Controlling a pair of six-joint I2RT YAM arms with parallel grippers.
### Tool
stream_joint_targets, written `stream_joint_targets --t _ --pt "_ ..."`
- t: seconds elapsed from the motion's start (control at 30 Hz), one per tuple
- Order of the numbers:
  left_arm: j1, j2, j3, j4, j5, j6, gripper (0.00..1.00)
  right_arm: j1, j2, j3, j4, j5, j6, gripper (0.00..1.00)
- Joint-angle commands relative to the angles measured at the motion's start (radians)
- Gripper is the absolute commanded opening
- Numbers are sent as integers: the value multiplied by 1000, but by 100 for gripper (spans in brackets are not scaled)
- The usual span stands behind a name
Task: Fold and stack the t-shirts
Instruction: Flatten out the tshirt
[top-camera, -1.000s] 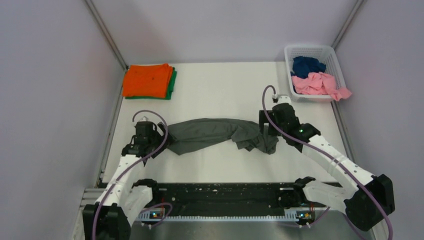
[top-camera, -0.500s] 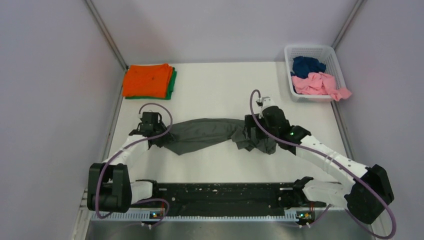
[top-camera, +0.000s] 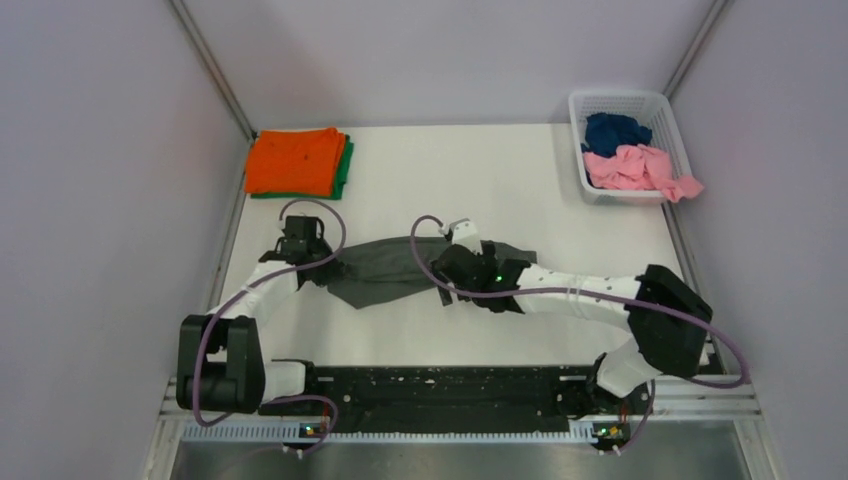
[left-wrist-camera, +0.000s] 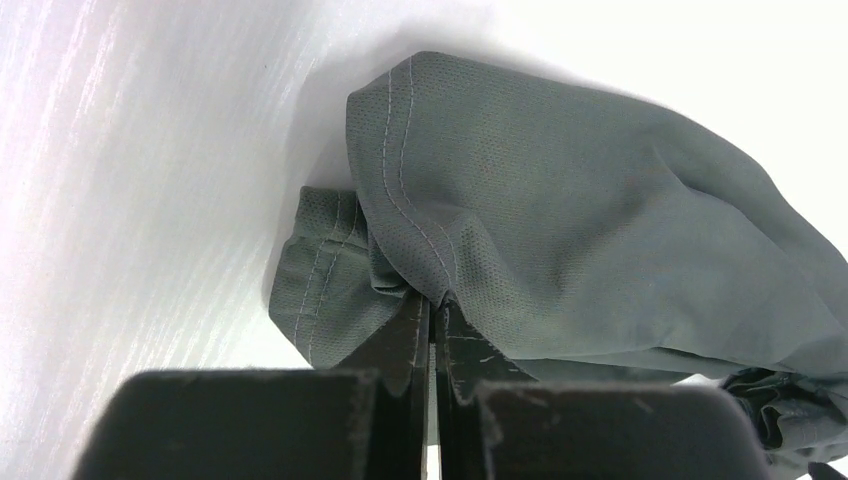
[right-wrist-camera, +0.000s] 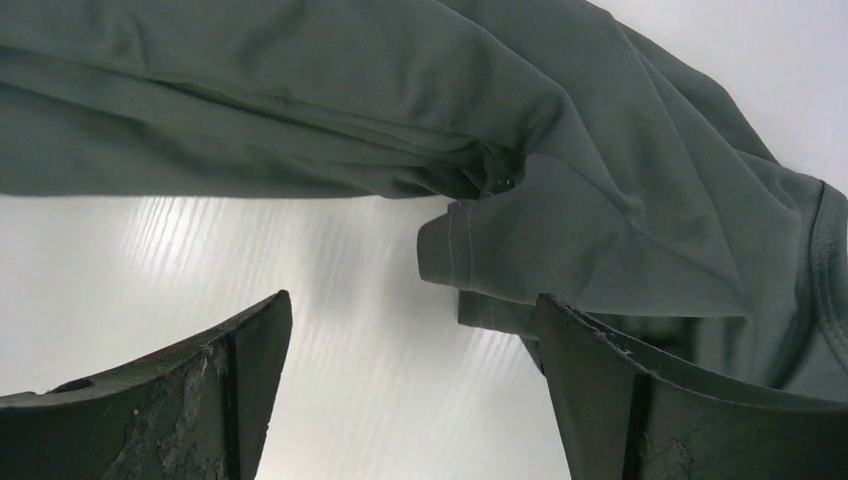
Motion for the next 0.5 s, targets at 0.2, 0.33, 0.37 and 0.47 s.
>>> stream_joint_targets --t 0.2,0.33,0.37,0.47 --pt "1 -103 14 7 21 5 0 35 209 110 -137 382 284 81" --pt "1 -144 4 4 25 8 0 36 230 116 -139 478 308 55" --pt "1 -152 4 -2 15 8 0 34 234 120 -150 495 316 44" --pt "1 -171 7 -23 -18 12 0 34 225 127 -197 531 346 28"
